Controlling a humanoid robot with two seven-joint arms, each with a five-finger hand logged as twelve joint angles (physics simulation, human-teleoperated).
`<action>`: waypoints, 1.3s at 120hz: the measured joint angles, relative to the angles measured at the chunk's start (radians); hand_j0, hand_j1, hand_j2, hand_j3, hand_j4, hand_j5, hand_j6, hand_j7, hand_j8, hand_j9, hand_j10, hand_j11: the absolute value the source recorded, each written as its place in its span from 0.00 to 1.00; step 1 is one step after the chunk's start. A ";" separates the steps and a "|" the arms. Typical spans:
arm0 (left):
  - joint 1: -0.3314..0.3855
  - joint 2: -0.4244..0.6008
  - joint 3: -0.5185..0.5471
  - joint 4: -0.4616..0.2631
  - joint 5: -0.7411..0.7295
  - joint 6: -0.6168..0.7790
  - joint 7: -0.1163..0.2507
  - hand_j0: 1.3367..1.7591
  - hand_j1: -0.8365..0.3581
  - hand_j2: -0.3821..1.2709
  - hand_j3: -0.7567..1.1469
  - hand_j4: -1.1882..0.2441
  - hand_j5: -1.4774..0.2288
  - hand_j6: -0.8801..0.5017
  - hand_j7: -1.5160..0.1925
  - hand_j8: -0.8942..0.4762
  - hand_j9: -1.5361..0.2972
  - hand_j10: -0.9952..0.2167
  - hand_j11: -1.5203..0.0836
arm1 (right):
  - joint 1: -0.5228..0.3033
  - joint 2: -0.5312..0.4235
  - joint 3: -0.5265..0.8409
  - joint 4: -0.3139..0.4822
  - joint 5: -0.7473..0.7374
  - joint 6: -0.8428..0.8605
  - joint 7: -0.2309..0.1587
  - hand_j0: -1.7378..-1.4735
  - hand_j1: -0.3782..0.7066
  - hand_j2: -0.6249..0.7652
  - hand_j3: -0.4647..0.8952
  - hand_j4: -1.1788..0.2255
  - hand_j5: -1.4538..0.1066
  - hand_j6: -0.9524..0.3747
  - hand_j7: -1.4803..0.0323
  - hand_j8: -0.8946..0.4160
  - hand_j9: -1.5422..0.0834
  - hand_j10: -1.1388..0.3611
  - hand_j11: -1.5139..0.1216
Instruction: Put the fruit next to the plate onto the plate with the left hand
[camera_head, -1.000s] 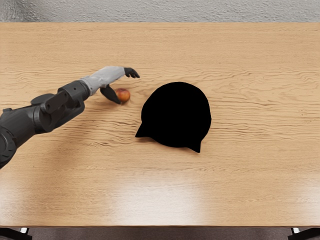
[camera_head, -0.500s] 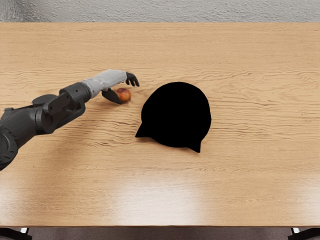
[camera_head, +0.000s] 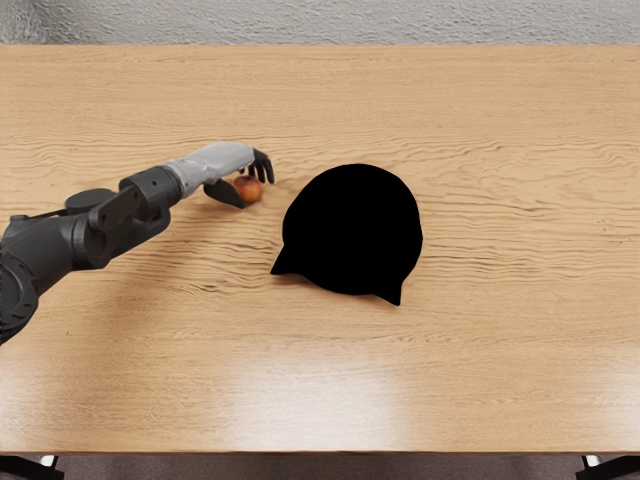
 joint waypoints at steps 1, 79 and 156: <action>0.000 0.000 0.001 0.000 0.000 0.000 0.000 0.76 0.47 0.37 0.40 0.43 0.44 0.22 0.47 0.26 0.44 0.36 0.49 | 0.000 0.000 0.000 0.000 0.000 0.000 0.000 0.30 0.03 0.45 0.34 0.84 0.93 0.72 0.98 0.68 0.95 0.76 0.93; 0.001 0.003 0.051 0.000 0.003 -0.001 -0.002 0.65 0.38 0.27 0.59 0.27 0.35 0.36 0.32 0.44 0.29 0.35 0.31 | 0.000 0.000 0.000 0.000 0.000 0.000 0.000 0.30 0.03 0.45 0.34 0.84 0.93 0.72 0.98 0.68 0.95 0.76 0.93; -0.014 0.008 0.045 0.050 -0.034 -0.028 0.000 0.68 0.38 0.41 0.42 0.25 0.18 0.40 0.21 0.44 0.19 0.16 0.19 | 0.000 0.000 0.000 0.000 0.000 0.000 0.000 0.30 0.03 0.45 0.34 0.84 0.93 0.72 0.98 0.68 0.95 0.76 0.93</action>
